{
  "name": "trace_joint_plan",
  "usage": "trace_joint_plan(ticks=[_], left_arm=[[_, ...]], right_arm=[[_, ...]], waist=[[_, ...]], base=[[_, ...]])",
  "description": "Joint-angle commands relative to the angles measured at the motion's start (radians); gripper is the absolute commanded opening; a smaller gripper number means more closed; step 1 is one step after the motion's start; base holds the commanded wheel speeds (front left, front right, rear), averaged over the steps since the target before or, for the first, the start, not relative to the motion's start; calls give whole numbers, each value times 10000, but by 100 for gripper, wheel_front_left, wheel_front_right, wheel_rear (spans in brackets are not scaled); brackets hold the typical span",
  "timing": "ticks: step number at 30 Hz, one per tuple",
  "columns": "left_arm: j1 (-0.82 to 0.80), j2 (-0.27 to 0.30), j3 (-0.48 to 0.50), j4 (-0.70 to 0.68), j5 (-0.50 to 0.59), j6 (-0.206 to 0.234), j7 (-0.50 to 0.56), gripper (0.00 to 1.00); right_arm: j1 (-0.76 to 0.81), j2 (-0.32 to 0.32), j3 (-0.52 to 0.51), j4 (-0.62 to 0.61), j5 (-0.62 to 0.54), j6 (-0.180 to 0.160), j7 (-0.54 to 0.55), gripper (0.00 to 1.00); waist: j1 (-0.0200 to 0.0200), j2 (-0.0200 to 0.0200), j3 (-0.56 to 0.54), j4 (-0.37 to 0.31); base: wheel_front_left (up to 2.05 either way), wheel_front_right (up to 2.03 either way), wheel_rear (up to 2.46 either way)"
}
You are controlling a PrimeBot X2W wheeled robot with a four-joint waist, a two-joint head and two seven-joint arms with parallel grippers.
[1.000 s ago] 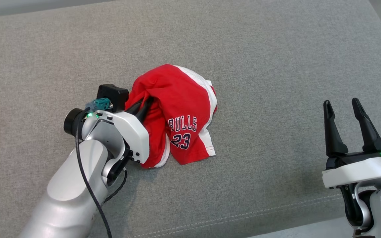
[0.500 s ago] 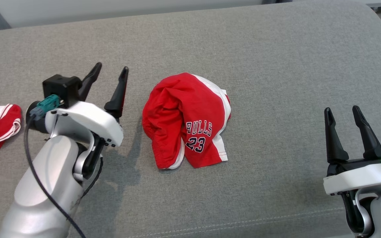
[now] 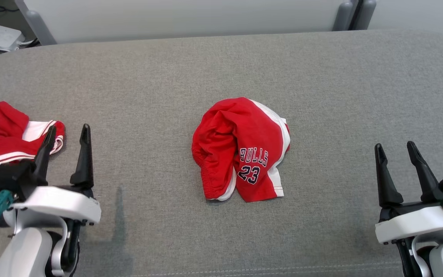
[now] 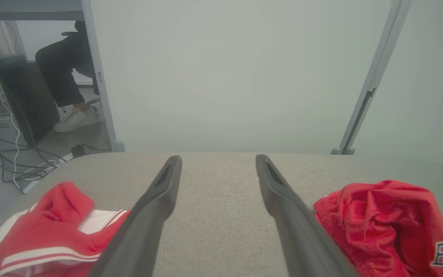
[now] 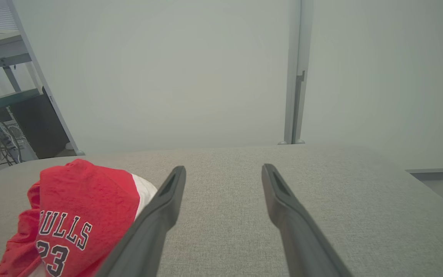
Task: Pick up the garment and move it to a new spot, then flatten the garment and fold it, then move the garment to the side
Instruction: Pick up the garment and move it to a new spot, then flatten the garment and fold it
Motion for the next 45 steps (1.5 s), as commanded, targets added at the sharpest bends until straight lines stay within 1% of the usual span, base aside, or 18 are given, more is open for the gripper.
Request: trace_joint_plan(ticks=[1, 8, 13, 18, 29, 39, 42, 45], left_arm=[[89, 356, 508, -484, -19, 193, -157, 100], [1773, 402, 677, -1577, -16, 651, -465, 100], [2490, 541, 427, -2195, 104, 664, -359, 100], [2911, 649, 358, -2600, 131, 818, -152, 100], [3249, 651, 331, -3035, 60, 1083, 70, 100], [3249, 703, 329, -3163, 63, 1180, 142, 100], [3238, 703, 320, -3199, 61, 1207, 156, 100], [3164, 689, 288, -3256, 83, 1222, 154, 100]], right_arm=[[59, -76, 223, -269, -81, 71, 15, 100], [549, 7, 309, -162, -170, 71, 18, 100], [839, 72, 289, -232, -280, 71, 59, 100], [1179, 141, 275, -405, -372, 71, 127, 100], [1524, 273, 274, -706, -422, 71, 333, 100], [1532, 310, 240, -812, -479, 71, 392, 100], [1477, 271, 365, -837, -510, 71, 415, 100], [1323, 167, 776, -856, -564, 71, 496, 100]], waist=[[-1, 0, -134, 133], [-1, 0, -591, 331], [-1, 0, -846, 306], [-1, 0, -1039, 235], [-1, 0, -1146, 177], [-1, 0, -1130, 215], [-1, 0, -1111, 241], [-1, 0, -1041, 319]], base=[[0, 0, 0], [0, 0, 0], [0, 0, 0], [0, 0, 0], [0, 0, 0], [0, 0, 0], [0, 0, 0], [0, 0, 0]])
